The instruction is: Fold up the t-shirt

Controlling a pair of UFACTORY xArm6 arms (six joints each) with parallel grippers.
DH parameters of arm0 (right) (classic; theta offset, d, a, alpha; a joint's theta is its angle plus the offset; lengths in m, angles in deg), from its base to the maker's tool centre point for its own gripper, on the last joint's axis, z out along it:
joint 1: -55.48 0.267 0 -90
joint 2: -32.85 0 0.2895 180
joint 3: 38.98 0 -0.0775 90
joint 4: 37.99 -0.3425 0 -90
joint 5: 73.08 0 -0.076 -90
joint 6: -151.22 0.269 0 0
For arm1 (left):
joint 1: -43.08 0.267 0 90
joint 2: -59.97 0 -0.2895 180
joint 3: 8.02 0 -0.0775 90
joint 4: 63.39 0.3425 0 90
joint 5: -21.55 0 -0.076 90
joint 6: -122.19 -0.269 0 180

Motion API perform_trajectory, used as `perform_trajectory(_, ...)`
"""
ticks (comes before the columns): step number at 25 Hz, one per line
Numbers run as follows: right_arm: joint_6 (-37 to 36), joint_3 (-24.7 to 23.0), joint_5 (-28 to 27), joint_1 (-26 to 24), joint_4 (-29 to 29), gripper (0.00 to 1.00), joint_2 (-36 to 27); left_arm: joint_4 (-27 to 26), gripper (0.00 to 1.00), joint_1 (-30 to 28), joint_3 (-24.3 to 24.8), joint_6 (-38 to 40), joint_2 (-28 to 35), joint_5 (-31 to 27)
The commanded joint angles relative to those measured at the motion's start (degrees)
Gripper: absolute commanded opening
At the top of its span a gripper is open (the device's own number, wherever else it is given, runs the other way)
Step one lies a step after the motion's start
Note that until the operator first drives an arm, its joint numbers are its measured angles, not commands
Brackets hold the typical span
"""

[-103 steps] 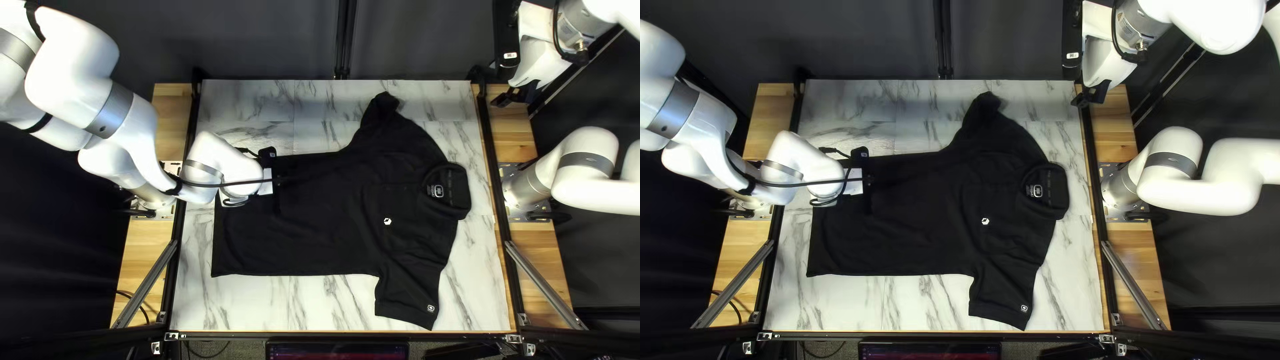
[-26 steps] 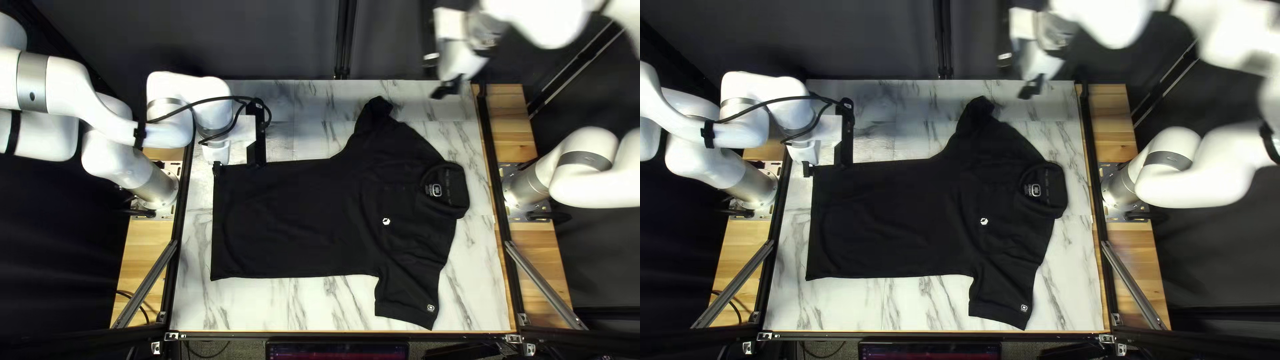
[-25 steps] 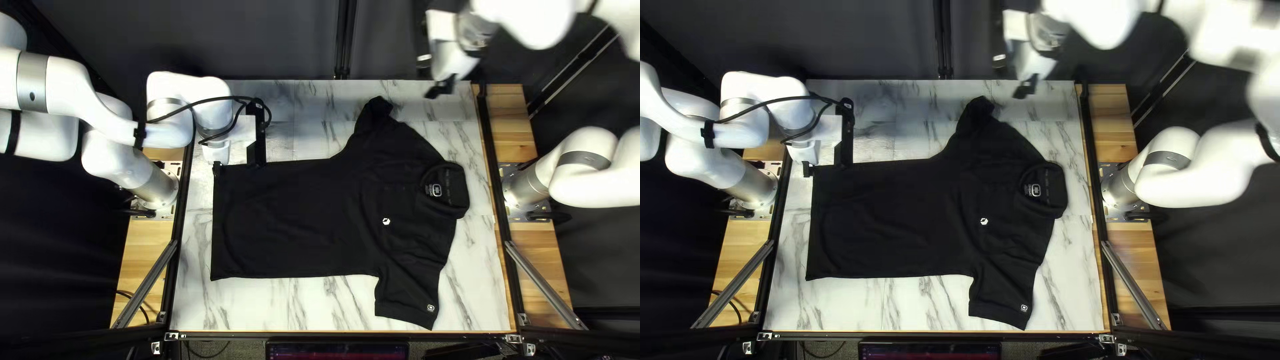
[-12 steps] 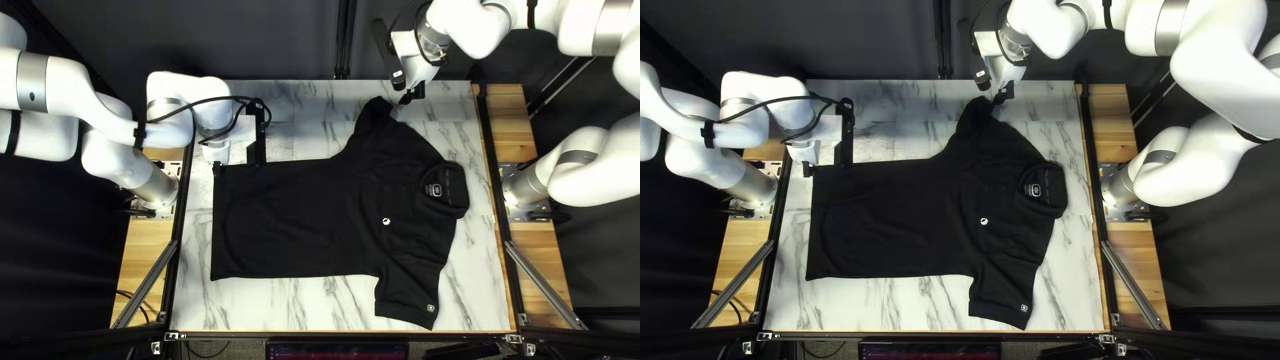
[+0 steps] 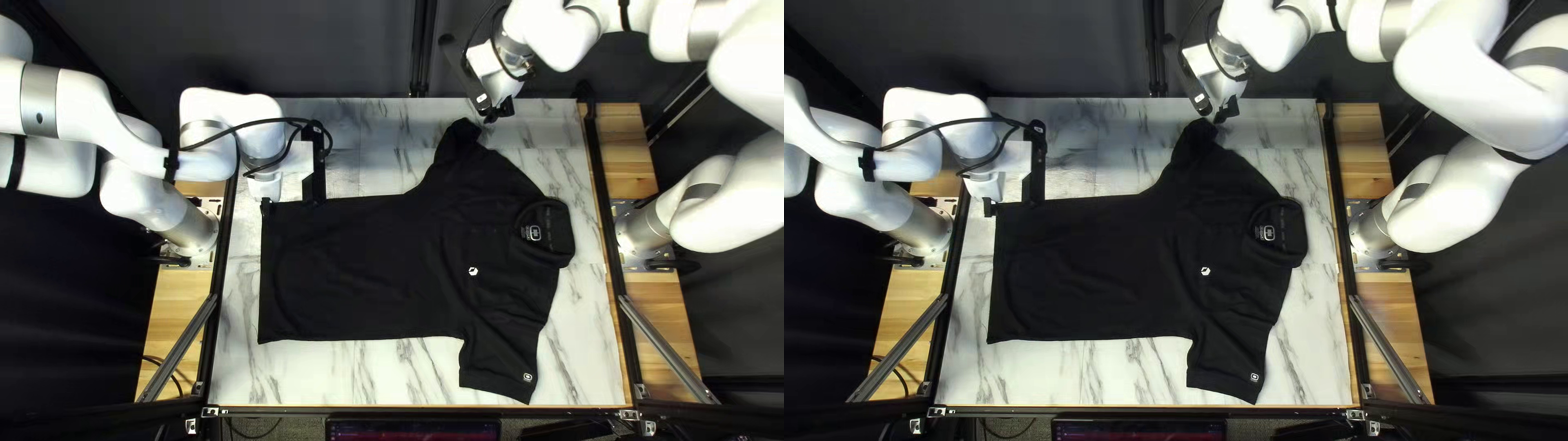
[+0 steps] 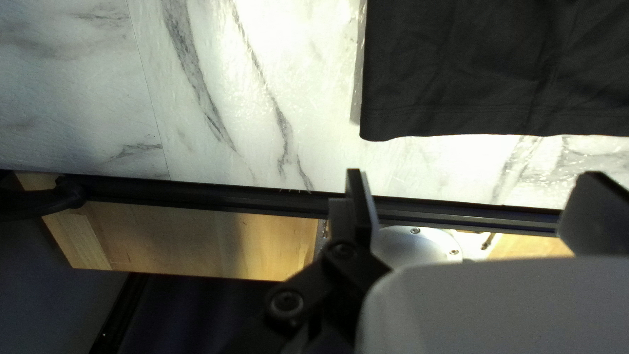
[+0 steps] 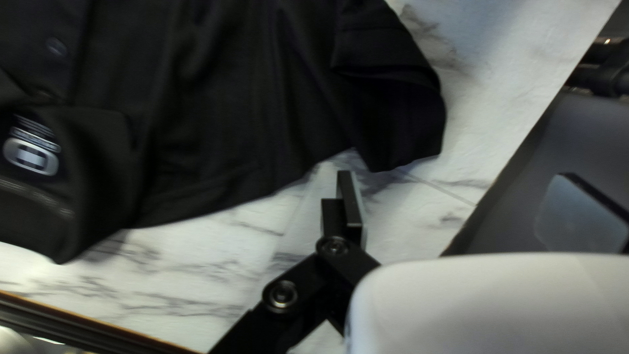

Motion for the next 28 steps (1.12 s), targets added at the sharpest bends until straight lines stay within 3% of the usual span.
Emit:
perform_trajectory(1, -3.13, 2.22, 1.77, 0.51, 0.46, 1.00, 4.57, 0.00, 1.00, 0.00, 0.00, 0.00, 0.00, 0.00)
perform_trajectory(16, -8.82, 9.56, 1.18, -2.25, 0.45, 1.00, 16.05, 0.00, 1.00, 0.00, 0.00, 0.00, 0.00, 0.00)
perform_trajectory(19, -9.14, 10.03, 1.37, -2.18, 0.29, 0.90, 17.18, 0.00, 1.00, 0.00, 0.00, 0.00, 0.00, 0.00)
perform_trajectory(20, -9.13, 10.15, 1.37, -2.10, 0.31, 0.86, 17.37, 0.00, 1.00, 0.00, 0.00, 0.00, 0.00, 0.00)
perform_trajectory(21, -9.10, 10.36, 1.35, -1.98, 0.40, 0.75, 17.63, 0.00, 1.00, 0.00, 0.00, 0.00, 0.00, 0.00)
perform_trajectory(22, -9.12, 10.46, 1.40, -1.93, 0.45, 0.75, 17.81, 0.00, 1.00, 0.00, 0.00, 0.00, 0.00, 0.00)
perform_trajectory(24, -9.16, 10.79, 1.50, -1.87, 0.70, 0.51, 18.24, 0.00, 1.00, 0.00, 0.00, 0.00, 0.00, 0.00)
perform_trajectory(25, -9.13, 10.86, 1.50, -1.84, 0.79, 0.18, 18.30, 0.00, 1.00, 0.00, 0.00, 0.00, 0.00, 0.00)
perform_trajectory(26, -8.98, 11.13, 1.47, -1.64, 1.04, 0.01, 18.47, 0.00, 1.00, 0.00, 0.00, 0.00, 0.00, 0.00)
perform_trajectory(28, -8.78, 11.27, 1.51, -1.40, 1.37, 0.00, 18.53, 0.00, 1.00, 0.00, 0.00, 0.00, 0.00, 0.00)
